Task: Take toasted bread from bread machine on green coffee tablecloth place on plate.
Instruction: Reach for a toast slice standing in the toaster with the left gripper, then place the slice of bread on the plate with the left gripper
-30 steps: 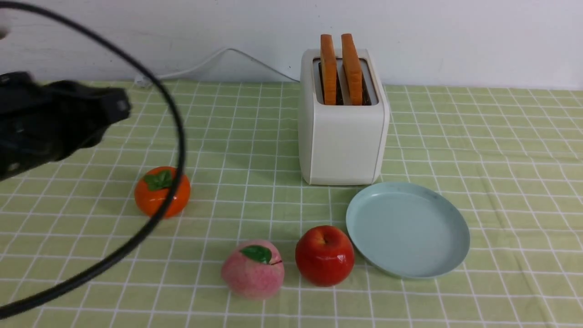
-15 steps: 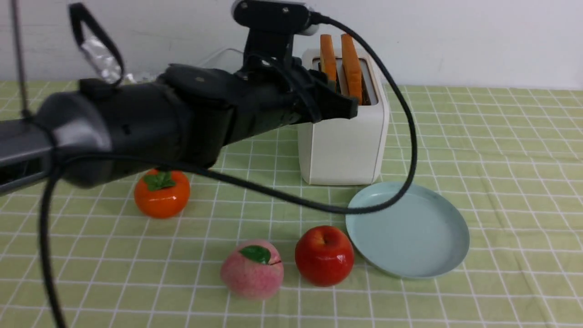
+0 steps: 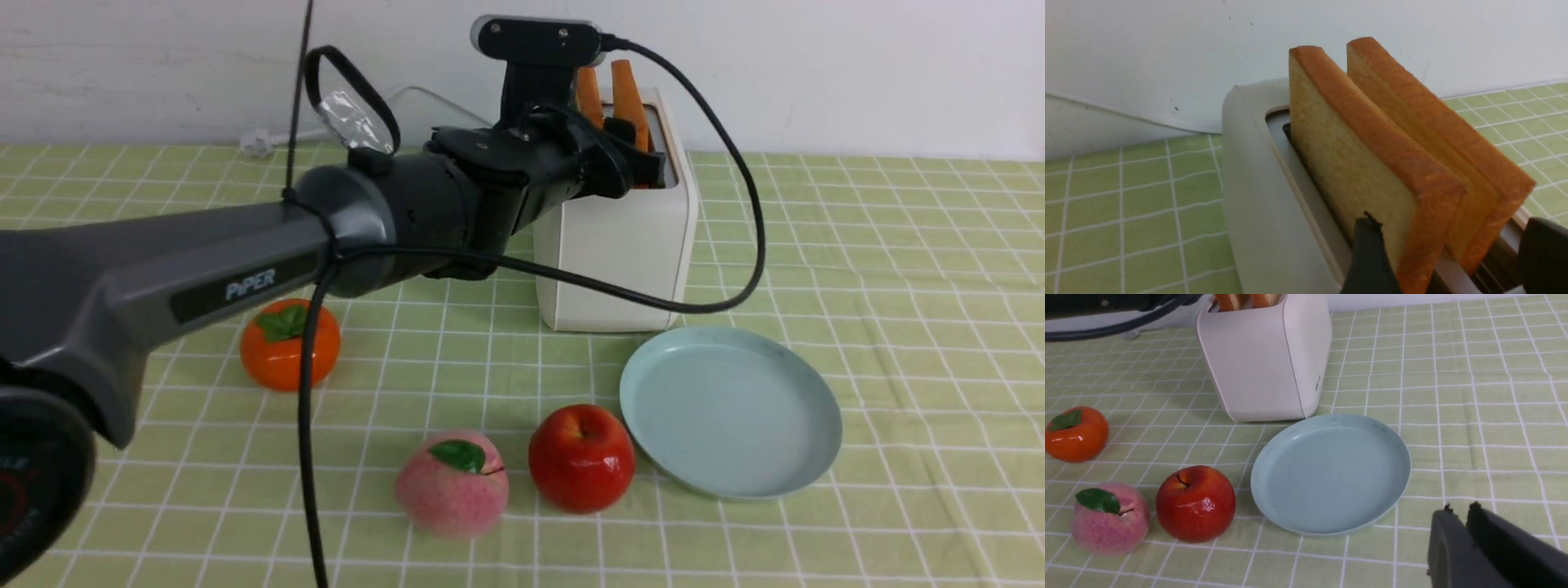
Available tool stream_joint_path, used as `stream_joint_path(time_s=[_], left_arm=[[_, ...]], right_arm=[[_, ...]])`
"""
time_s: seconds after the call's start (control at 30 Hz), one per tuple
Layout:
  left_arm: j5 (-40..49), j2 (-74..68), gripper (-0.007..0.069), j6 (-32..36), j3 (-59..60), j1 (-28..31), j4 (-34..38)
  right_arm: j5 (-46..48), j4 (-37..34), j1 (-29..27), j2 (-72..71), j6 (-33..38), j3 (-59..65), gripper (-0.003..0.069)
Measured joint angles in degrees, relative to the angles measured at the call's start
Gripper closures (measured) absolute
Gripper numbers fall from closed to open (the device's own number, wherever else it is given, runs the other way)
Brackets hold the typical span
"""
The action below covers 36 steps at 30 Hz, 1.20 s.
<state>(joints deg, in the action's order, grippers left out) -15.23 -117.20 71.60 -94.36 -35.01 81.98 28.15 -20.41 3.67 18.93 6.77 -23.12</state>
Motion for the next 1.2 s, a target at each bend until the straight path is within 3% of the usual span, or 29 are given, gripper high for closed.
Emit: stream_joint_path(time_s=[0.37, 0.7, 1.03, 1.13, 1.2], left_arm=[[-3.5, -6.57, 0.0253, 0.07, -8.05, 0.63, -1.27], [-2.51, -7.45, 0.0515, -0.85, -9.44, 1.58, -1.2], [-1.59, -0.08, 0.0515, -0.88, -12.08, 1.69, -1.05], [3.2, 5.2, 0.0515, -0.88, -12.56, 1.69, -0.56], [12.81, 9.1, 0.0515, -0.94, -12.51, 1.69, 0.23]], right_arm=[[-0.18, 0.0, 0.0, 0.0, 0.07, 0.0, 0.0582], [-0.18, 0.0, 0.0, 0.0, 0.16, 0.0, 0.0571], [-0.18, 0.0, 0.0, 0.0, 0.21, 0.0, 0.0571], [-0.18, 0.0, 0.0, 0.0, 0.22, 0.0, 0.0571], [-0.18, 0.0, 0.0, 0.0, 0.22, 0.0, 0.0571]])
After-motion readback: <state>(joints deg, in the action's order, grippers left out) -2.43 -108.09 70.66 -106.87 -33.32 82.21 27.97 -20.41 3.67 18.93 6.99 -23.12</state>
